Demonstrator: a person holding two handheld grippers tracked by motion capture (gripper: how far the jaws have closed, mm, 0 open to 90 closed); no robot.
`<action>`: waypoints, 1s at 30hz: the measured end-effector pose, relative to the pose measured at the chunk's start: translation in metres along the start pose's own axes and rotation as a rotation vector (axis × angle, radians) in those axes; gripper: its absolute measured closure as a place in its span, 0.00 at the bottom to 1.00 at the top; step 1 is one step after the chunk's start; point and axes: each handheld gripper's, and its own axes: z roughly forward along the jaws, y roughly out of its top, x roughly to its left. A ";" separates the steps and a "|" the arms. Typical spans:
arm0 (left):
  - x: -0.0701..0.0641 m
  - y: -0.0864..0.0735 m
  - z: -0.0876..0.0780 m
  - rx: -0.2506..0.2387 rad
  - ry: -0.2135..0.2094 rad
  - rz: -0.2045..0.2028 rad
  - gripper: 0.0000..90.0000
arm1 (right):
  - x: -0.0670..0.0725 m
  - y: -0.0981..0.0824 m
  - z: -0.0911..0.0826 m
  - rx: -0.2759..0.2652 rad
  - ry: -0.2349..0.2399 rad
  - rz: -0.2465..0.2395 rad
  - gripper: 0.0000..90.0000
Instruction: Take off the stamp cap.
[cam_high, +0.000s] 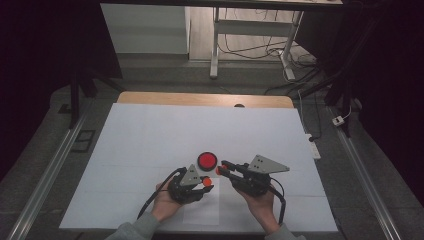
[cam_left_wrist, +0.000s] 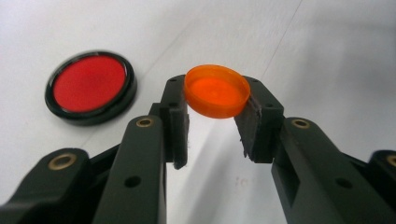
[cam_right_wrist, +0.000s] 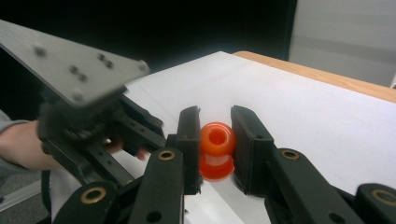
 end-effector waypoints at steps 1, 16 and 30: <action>0.000 0.000 -0.001 0.000 0.001 -0.002 0.73 | -0.002 -0.001 -0.001 0.003 -0.002 0.001 0.81; 0.013 -0.003 -0.017 -0.051 0.009 -0.050 0.72 | 0.003 -0.007 0.008 0.044 0.015 -0.017 0.81; 0.020 -0.006 -0.031 -0.079 -0.001 -0.083 0.72 | -0.002 -0.007 0.004 0.041 0.004 -0.011 0.81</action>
